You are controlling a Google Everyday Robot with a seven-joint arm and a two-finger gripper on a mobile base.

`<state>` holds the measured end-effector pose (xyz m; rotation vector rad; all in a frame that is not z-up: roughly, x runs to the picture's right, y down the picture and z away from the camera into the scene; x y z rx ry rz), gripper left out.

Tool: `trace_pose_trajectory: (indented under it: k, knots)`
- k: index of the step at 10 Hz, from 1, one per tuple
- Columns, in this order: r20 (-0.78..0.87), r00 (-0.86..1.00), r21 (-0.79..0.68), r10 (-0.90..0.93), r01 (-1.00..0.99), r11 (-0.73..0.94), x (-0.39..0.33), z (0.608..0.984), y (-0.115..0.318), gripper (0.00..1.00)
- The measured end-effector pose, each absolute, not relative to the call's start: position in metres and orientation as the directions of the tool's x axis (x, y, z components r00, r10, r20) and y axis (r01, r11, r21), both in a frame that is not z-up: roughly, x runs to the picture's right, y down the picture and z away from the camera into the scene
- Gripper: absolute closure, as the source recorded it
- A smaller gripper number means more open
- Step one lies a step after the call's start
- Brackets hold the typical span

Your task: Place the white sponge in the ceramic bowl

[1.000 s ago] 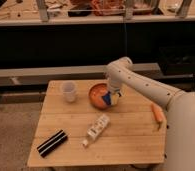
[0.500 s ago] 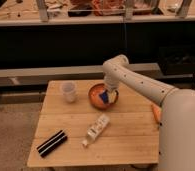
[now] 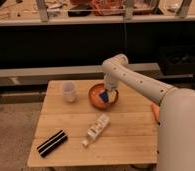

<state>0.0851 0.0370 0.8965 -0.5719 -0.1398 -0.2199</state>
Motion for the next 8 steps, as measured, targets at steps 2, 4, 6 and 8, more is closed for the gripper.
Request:
trace_pose_trajectory:
  k: [2,4,6,8]
  knots:
    - [0.197,0.966,-0.522,-0.166,0.247,0.816,0.082,0.8969,0.0353,0.35]
    - [0.199,0.965,-0.524,-0.169,0.25,0.814,0.0794,0.8974,0.0344,0.21]
    - [0.194,0.966,-0.526,-0.17,0.249,0.813,0.0835,0.8982,0.0332,0.2]
    - [0.195,0.966,-0.528,-0.17,0.25,0.812,0.0833,0.8986,0.0321,0.2]
